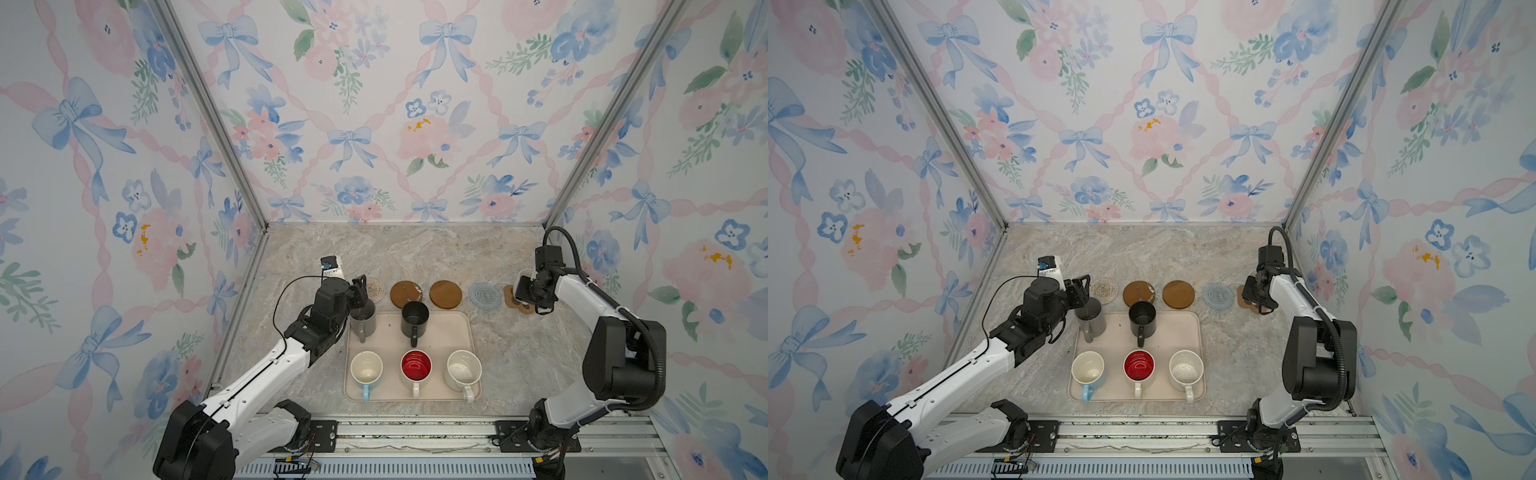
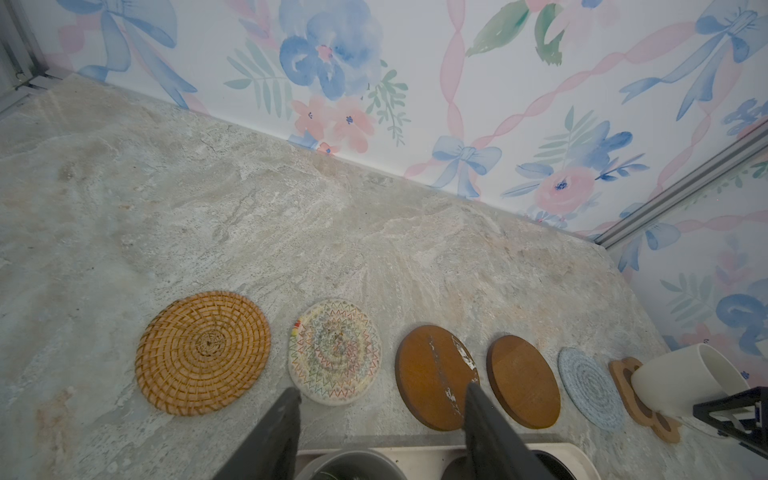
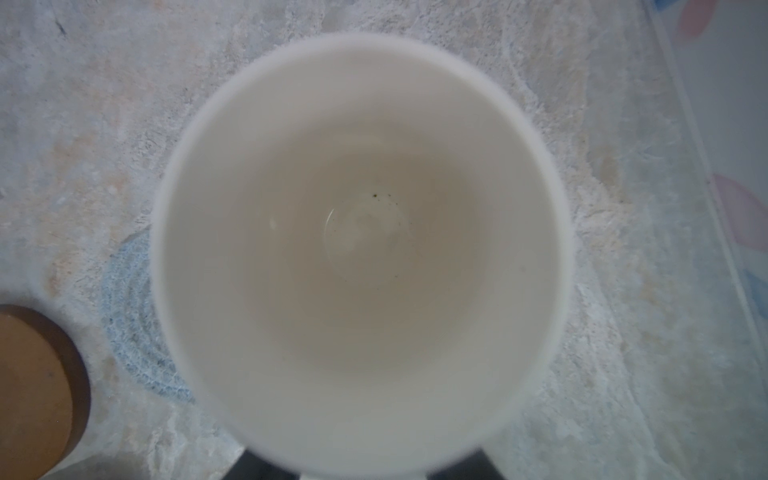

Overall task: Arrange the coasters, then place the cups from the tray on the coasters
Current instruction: 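Lower the cream mug onto the paw coaster and open the right gripper, then grasp the grey mug on the tray with the left gripper while the right arm withdraws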

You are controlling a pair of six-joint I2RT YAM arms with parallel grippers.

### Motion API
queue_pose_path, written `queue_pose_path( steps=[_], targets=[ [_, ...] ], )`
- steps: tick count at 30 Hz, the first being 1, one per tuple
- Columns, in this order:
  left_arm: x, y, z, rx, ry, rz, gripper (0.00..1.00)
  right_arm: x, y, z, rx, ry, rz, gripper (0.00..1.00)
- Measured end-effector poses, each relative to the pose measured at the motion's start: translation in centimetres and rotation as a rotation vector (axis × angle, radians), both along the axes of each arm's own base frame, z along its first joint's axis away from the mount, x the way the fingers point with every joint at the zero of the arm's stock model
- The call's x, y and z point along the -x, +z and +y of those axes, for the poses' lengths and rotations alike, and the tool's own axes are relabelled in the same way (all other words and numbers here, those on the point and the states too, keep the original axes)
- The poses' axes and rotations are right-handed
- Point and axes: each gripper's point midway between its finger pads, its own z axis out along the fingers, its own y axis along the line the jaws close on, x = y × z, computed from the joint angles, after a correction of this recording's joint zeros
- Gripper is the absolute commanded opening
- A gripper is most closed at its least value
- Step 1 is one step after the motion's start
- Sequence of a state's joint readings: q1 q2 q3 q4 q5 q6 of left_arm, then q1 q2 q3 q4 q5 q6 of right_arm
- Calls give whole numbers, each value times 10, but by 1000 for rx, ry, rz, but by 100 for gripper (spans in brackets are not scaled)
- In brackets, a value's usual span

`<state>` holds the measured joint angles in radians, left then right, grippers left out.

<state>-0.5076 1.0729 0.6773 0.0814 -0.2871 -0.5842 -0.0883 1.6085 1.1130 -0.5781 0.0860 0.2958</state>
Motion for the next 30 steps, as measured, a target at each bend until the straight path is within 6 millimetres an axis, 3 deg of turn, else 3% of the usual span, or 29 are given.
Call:
queue_pose_path(
  steps=[4,7,12,16,20,24,30],
  targets=[
    [1,0,-1,2,-8,0,59,1,2,0,6,-14,-2,51],
    [3,3,-6,8,-34,-6,60,6,16,1,38,-20,-23,54],
    [9,13,-16,17,-92,-28,61,24,85,9,171,-17,-177,63],
    [9,18,-25,10,-132,-11,61,42,147,41,193,14,-381,67],
    [8,32,-41,-12,-178,18,61,49,184,74,121,32,-553,67],
    [19,35,-55,-44,-222,71,61,43,190,102,69,65,-604,67],
    [51,1,-64,-110,-272,223,59,34,175,130,40,118,-596,67]
  ],
)
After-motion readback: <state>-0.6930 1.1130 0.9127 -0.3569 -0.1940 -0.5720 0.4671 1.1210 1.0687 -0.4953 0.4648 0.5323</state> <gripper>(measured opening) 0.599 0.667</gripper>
